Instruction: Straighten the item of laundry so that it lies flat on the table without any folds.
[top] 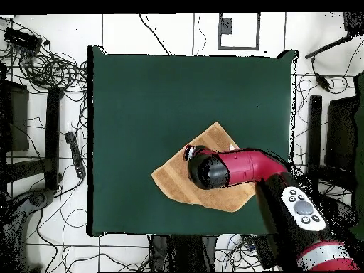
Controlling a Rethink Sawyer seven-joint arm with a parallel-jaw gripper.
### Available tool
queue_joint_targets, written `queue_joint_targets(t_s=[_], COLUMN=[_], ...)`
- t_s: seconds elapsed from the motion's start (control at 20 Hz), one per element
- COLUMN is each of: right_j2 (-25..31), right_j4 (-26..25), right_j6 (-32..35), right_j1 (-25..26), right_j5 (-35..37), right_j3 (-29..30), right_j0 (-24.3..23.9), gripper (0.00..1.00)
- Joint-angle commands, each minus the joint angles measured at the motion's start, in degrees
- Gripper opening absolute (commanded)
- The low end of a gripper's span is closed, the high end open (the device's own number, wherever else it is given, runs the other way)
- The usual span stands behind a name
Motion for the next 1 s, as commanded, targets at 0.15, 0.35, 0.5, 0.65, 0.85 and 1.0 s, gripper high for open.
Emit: queue_joint_targets(t_s=[0.15, 0.35, 0.5, 0.65, 0.85, 1.0], right_j2=[-11.2, -12.5, -13.9, -16.7, -18.9, -21.3], right_j4=[9.6, 12.6, 12.3, 13.2, 14.2, 15.8], right_j6=[20.5, 17.3, 15.6, 15.0, 14.6, 14.9], right_j1=[12.1, 13.7, 11.7, 9.0, 9.4, 11.5], right_j5=[-9.5, -11.4, -15.6, -18.6, -22.2, -25.8], right_j3=[7.1, 9.5, 12.5, 15.2, 16.3, 13.4], right_j0=[2.4, -3.8, -6.7, -6.1, -4.2, -0.7], gripper=[1.00, 1.00, 1.00, 1.00, 1.00, 1.00])
